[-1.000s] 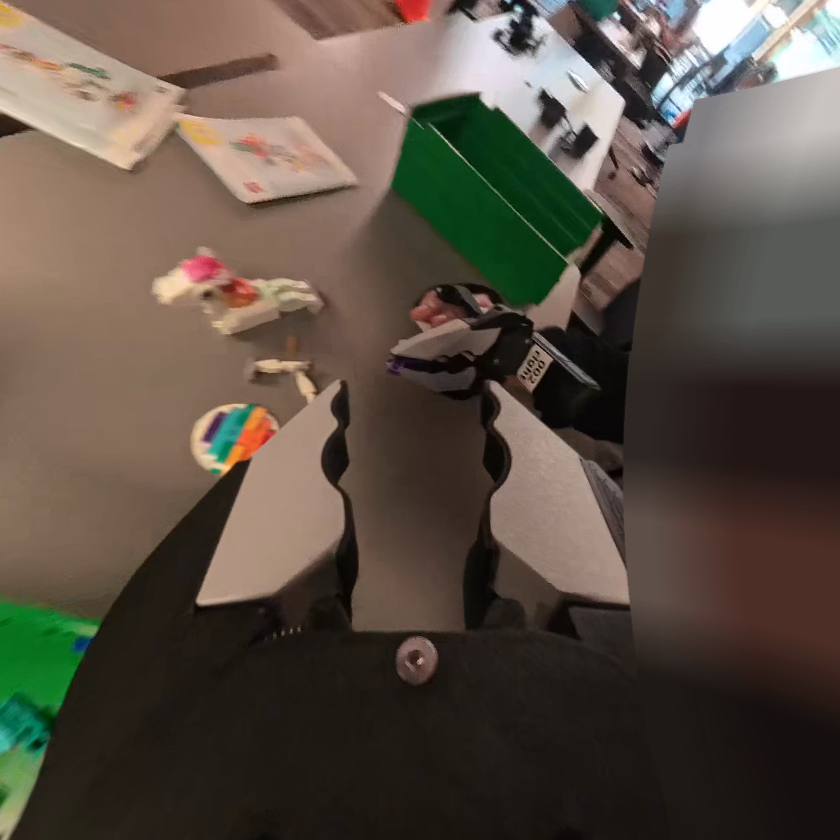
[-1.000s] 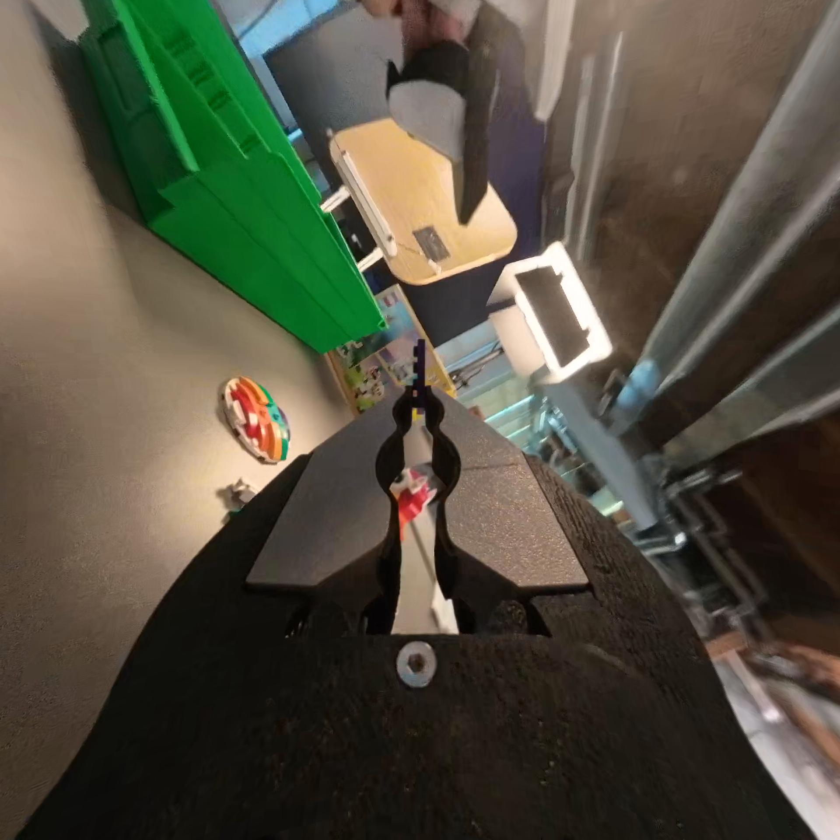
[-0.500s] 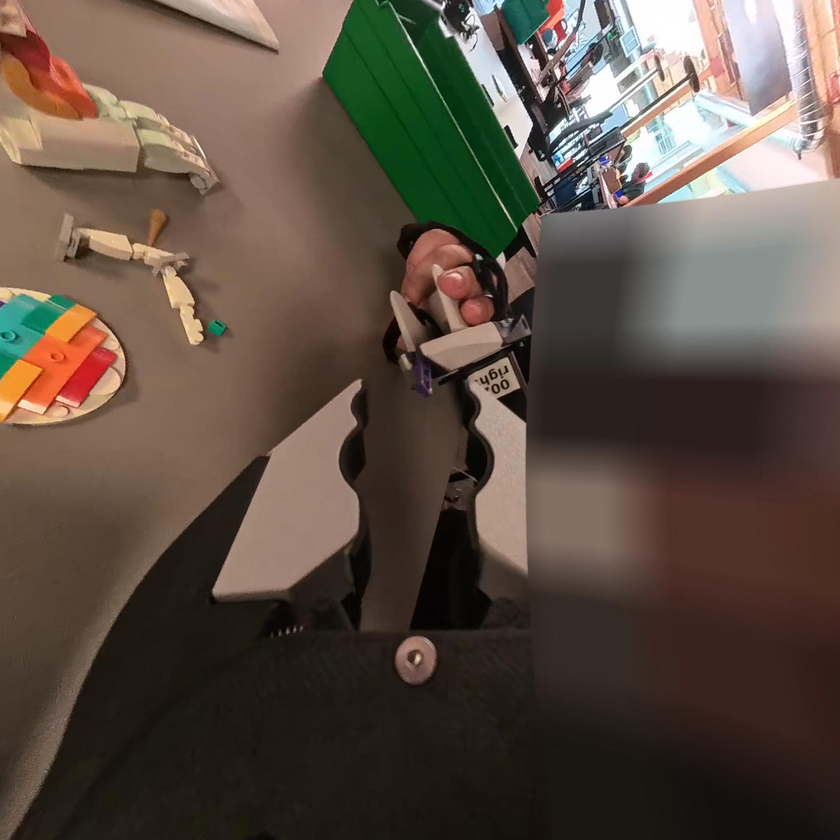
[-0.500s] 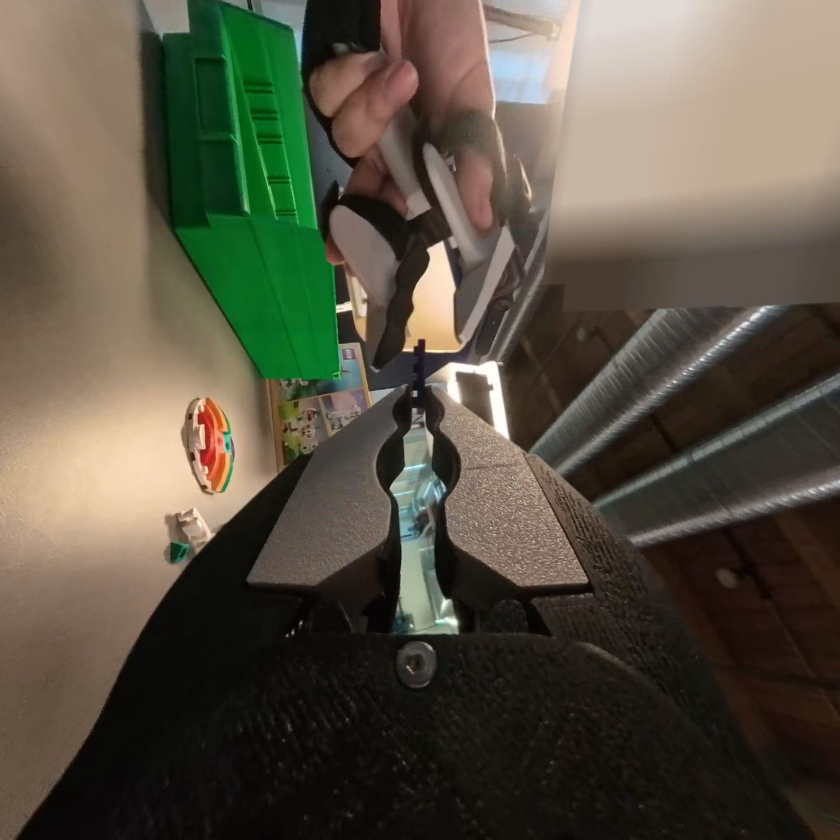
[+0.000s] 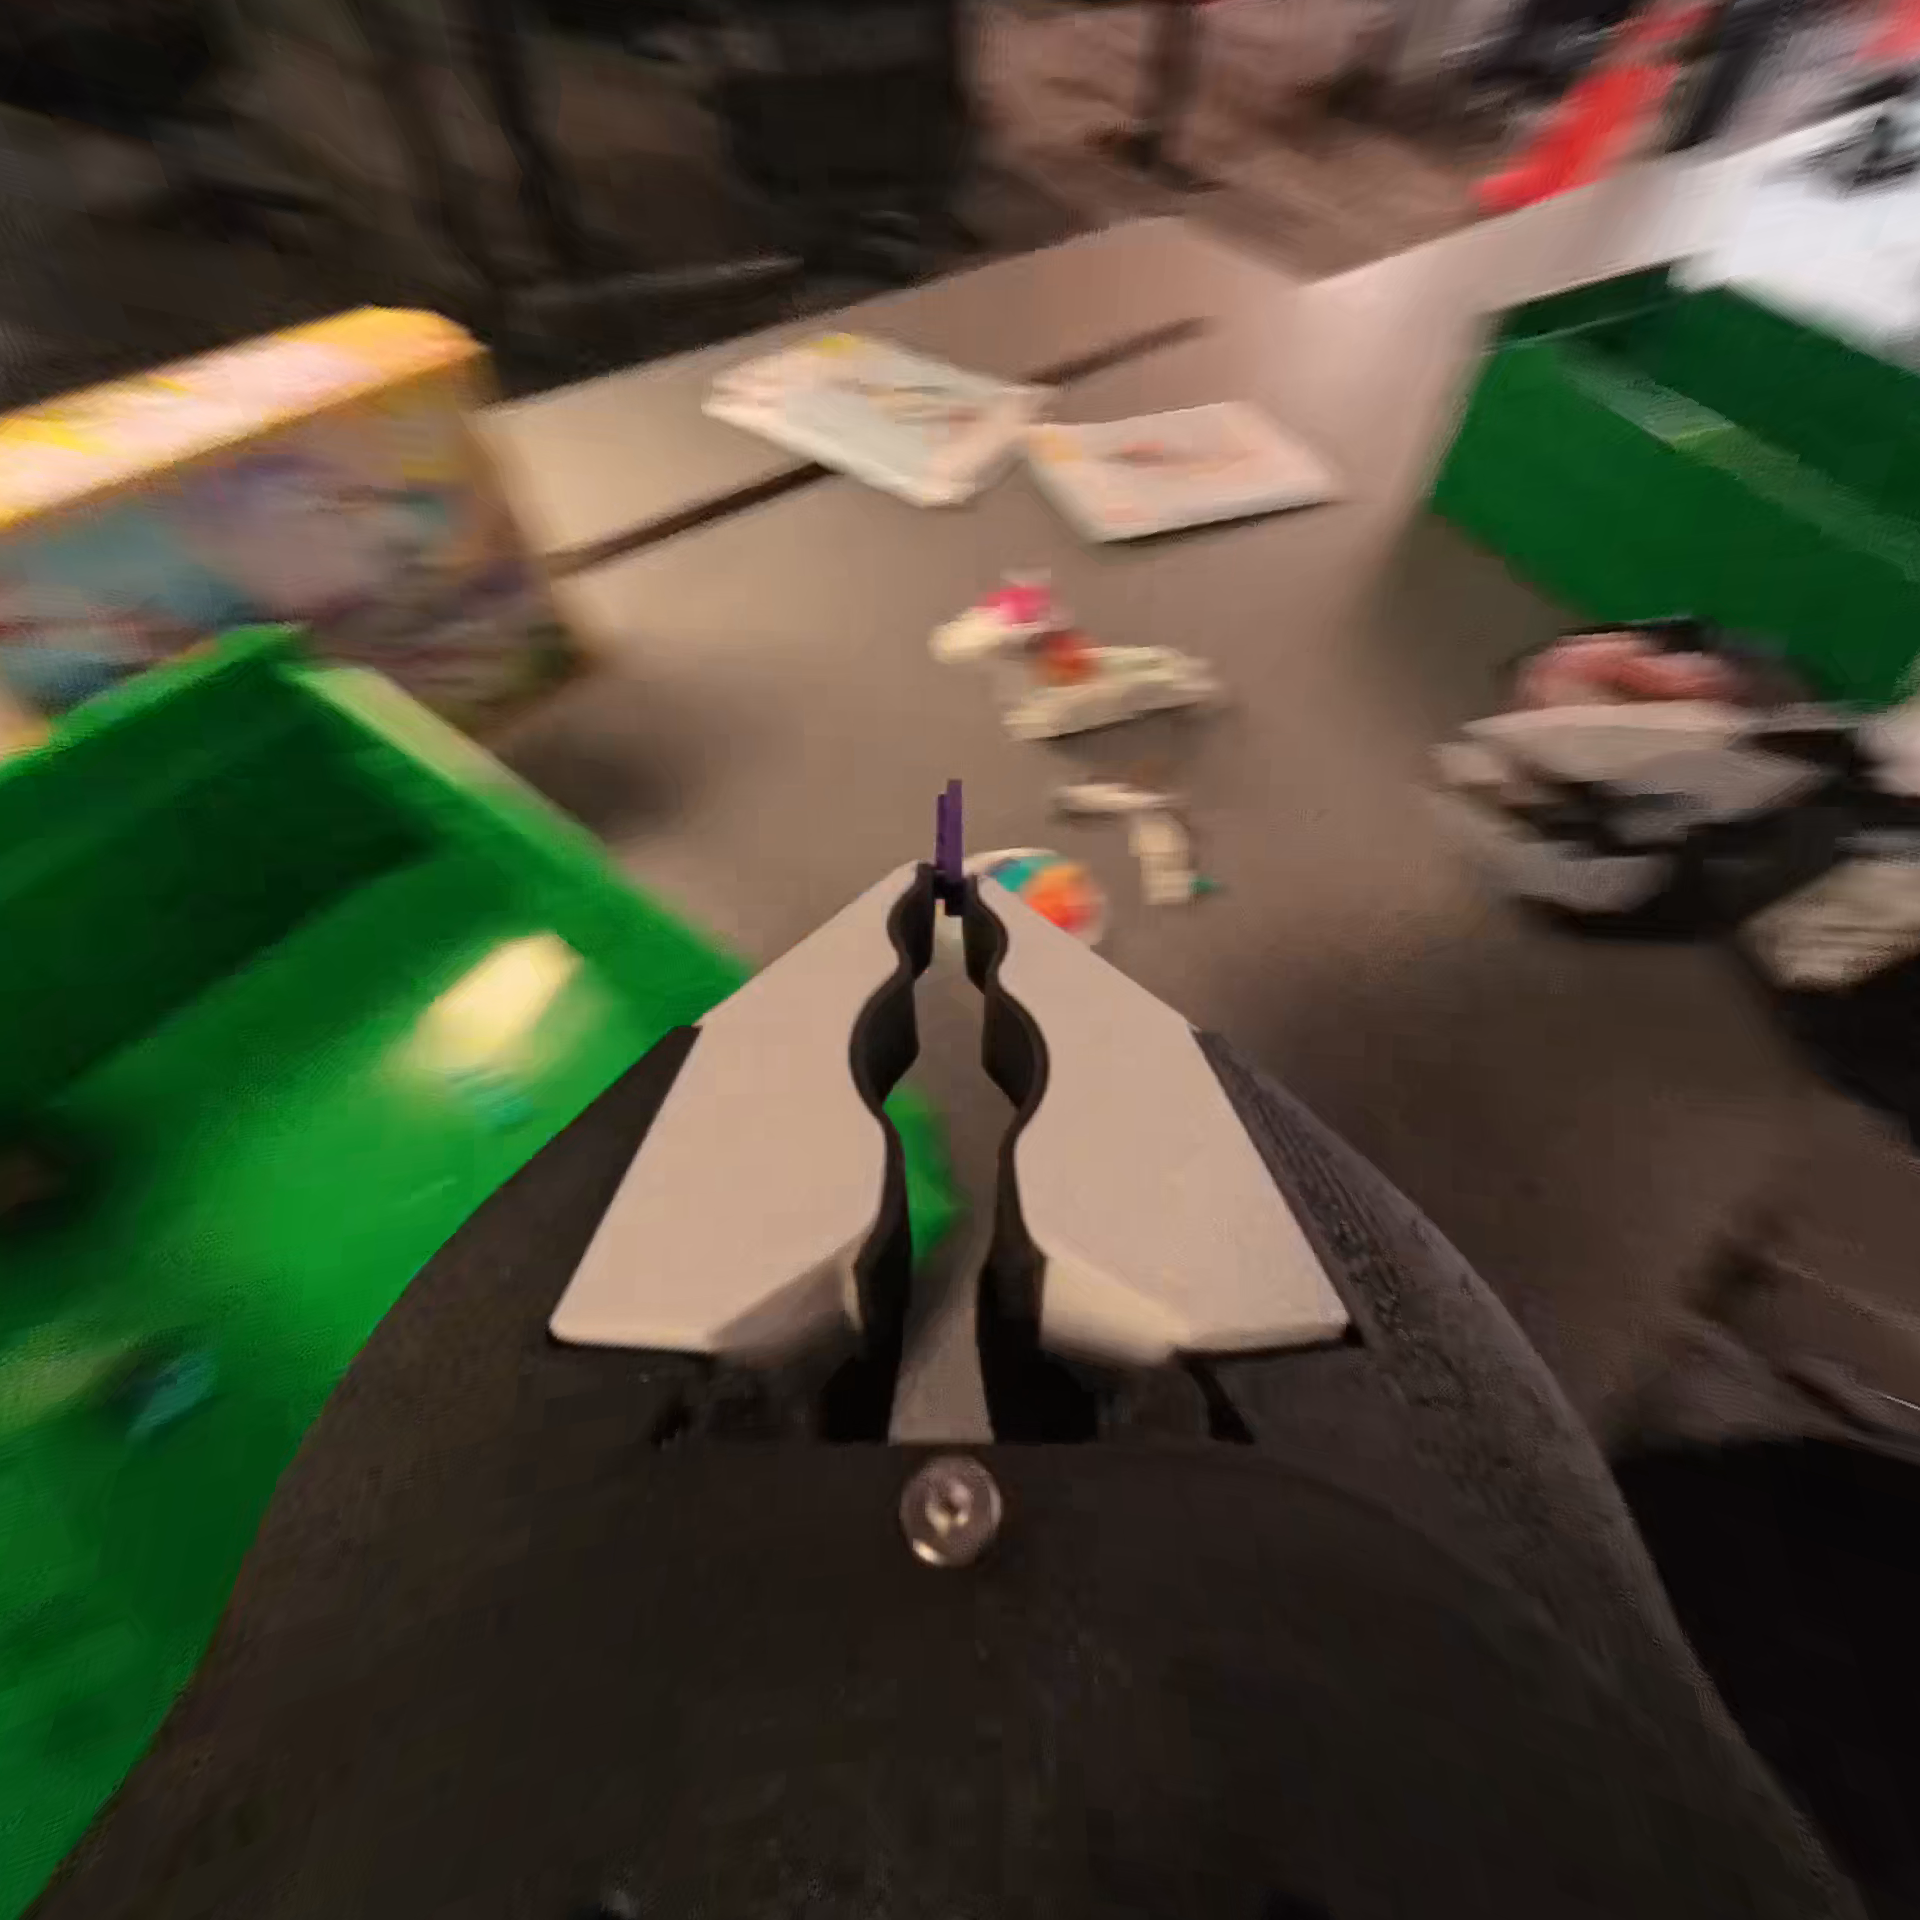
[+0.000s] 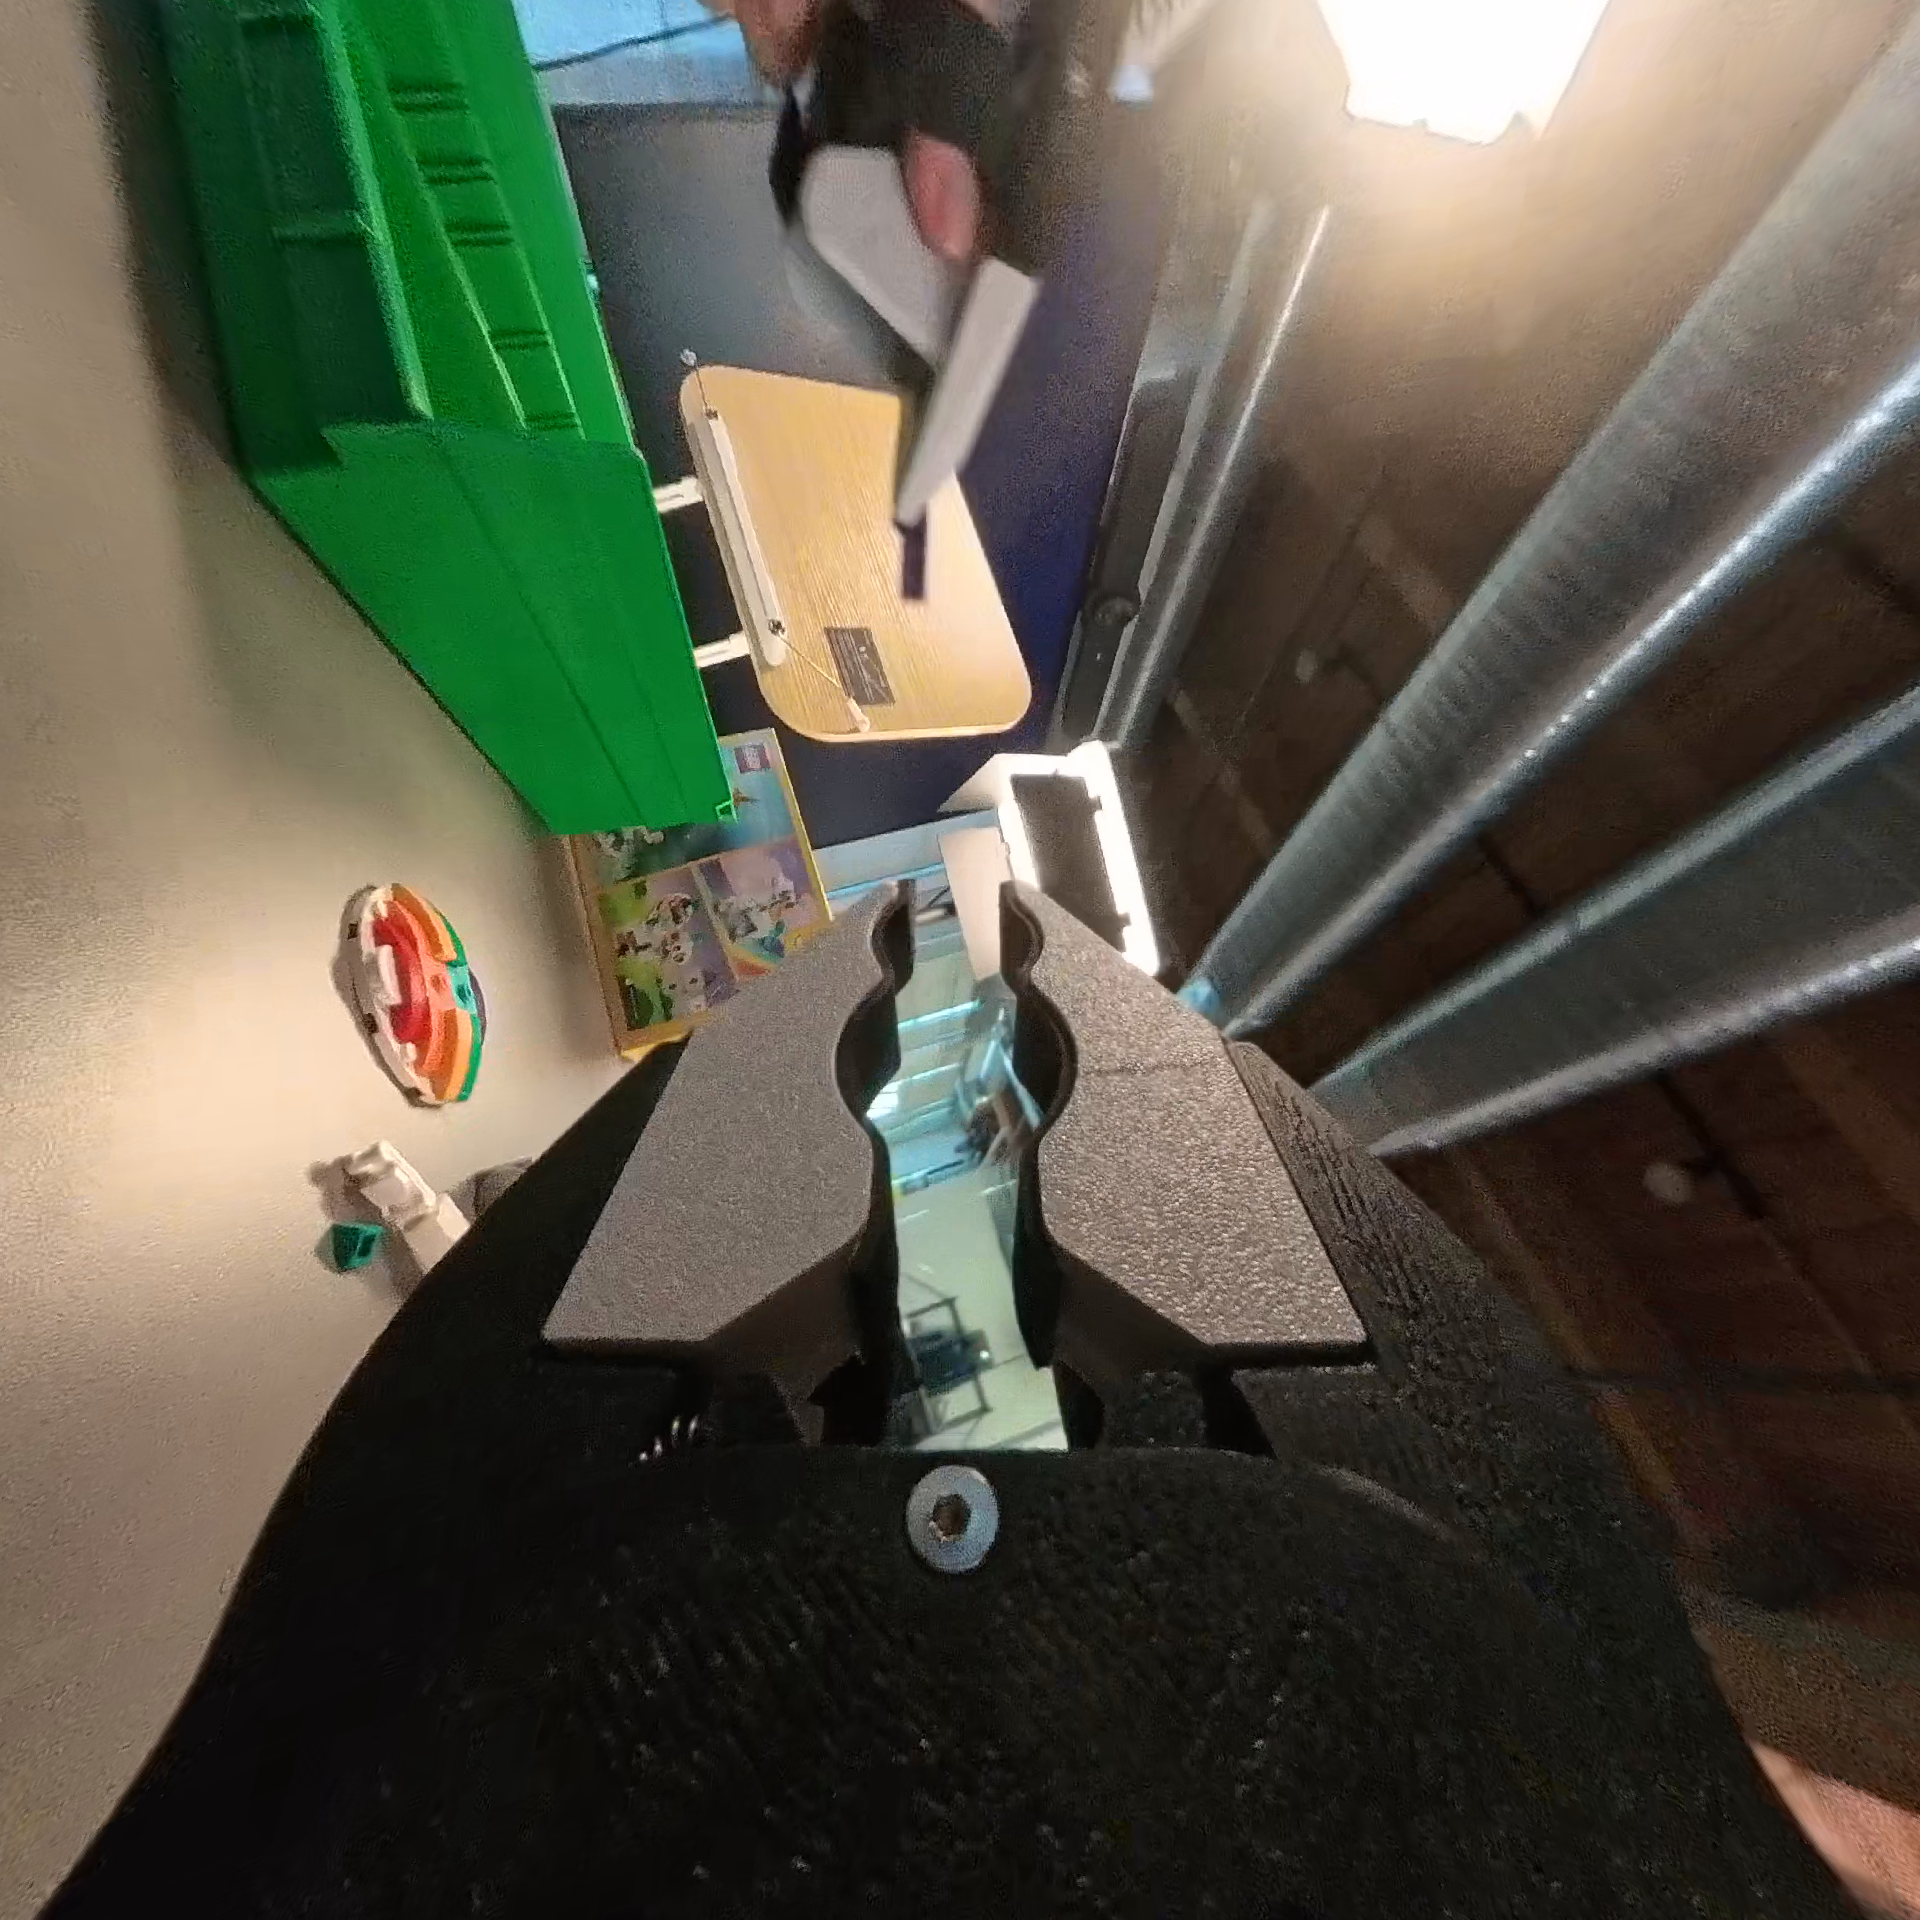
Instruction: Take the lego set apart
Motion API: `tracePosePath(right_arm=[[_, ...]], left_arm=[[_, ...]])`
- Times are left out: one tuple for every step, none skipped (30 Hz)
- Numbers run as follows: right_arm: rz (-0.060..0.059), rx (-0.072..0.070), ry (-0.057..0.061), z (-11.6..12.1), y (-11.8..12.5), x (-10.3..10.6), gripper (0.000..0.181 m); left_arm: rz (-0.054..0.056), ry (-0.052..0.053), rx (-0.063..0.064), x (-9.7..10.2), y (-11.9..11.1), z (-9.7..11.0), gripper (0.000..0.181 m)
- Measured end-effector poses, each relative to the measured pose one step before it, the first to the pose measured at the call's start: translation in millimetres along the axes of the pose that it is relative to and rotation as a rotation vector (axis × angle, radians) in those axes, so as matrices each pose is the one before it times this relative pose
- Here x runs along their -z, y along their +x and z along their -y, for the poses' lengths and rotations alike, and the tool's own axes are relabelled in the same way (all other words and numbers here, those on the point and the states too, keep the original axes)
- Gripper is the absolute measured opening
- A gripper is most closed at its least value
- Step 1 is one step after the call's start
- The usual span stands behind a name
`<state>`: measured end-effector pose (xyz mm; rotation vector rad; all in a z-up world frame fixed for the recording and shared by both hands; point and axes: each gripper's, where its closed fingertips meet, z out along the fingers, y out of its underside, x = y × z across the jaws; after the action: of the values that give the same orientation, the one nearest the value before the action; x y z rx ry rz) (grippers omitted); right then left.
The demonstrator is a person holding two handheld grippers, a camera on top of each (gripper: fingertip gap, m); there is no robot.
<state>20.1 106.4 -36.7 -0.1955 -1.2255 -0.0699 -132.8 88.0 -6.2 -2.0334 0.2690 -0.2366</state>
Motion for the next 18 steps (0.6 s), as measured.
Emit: tracePosePath(right_arm=[[0.0043, -0.0129, -0.0105, -3.47, -0.98, -0.87, 0.013], [0.0046, -0.0104, -0.0091, -3.25, -1.44, -0.65, 0.011], [0.0059, -0.0105, -0.0083, -3.08, -1.76, -0.55, 0.011], [0.0071, -0.0117, -0.0083, -3.27, -1.98, -0.61, 0.01], [0.0061, -0.0134, -0.0086, -3.26, -1.74, -0.66, 0.01], [0.0048, -0.0157, -0.0088, -3.42, -1.13, -0.67, 0.01], [0.0042, -0.0177, -0.0087, -3.37, -0.76, -0.51, 0.009], [0.0038, -0.0177, -0.0086, -3.42, -0.39, -0.42, 0.008], [0.0025, -0.0159, -0.0091, -3.5, -0.1, -0.28, 0.008], [0.001, -0.0136, -0.0091, -3.43, 0.22, -0.15, 0.007], [0.0012, -0.0121, -0.0083, -3.06, 0.35, -0.29, 0.007], [0.0018, -0.0119, -0.0071, -2.73, 0.21, -0.22, 0.007], [0.001, -0.0114, -0.0059, -2.27, 0.19, -0.3, 0.006], [0.0012, -0.0095, -0.0053, -1.92, 0.15, -0.23, 0.006], [0.0017, -0.0073, -0.0055, -1.87, -0.02, -0.33, 0.006], [0.0013, -0.0053, -0.005, -1.57, -0.07, -0.23, 0.006], [0.0032, -0.0047, -0.0036, -1.32, -0.25, -0.12, 0.006], [0.0093, -0.0062, -0.0029, -1.13, -1.05, -0.3, 0.006]], left_arm=[[0.1436, -0.0353, -0.0341, 7.59, -32.04, -7.03, 0.004], [0.1135, -0.0719, -0.0189, 1.29, -28.41, -13.88, 0.004], [0.0526, -0.0929, 0.0091, -4.82, -19.25, -17.64, 0.005], [-0.0034, -0.0909, 0.0366, -8.61, -10.44, -17.11, 0.005], [-0.0343, -0.0768, 0.0473, -10.25, -5.73, -13.97, 0.004], [-0.0195, -0.0516, 0.0429, -10.4, -7.01, -9.61, 0.004], [0.0066, -0.0602, 0.0252, -10.18, -9.86, -9.67, 0.004], [0.0238, -0.0589, 0.0122, -9.71, -10.83, -8.57, 0.004], [0.0168, -0.0424, 0.0033, -9.13, -8.48, -5.2, 0.004], [0.0097, -0.0103, 0.004, -7.77, -6.26, 0.07, 0.005], [0.0052, -0.0068, 0.0087, -6.86, -5.07, 1.0, 0.005], [0.0036, -0.0099, 0.0074, -6.15, -4.29, 1.24, 0.005], [0.0021, -0.0146, 0.0089, -6.02, -3.8, 0.68, 0.005], [-0.0014, -0.0227, 0.0129, -5.97, -3.05, -0.5, 0.005], [-0.0099, -0.0298, 0.0148, -5.69, -1.22, -1.69, 0.008], [-0.0169, -0.0319, 0.0117, -5.31, 0.52, -2.33, 0.012], [-0.0168, -0.0296, 0.0087, -4.62, 0.89, -2.49, 0.015], [-0.0174, -0.0276, 0.005, -4.29, 1.63, -2.53, 0.018]])
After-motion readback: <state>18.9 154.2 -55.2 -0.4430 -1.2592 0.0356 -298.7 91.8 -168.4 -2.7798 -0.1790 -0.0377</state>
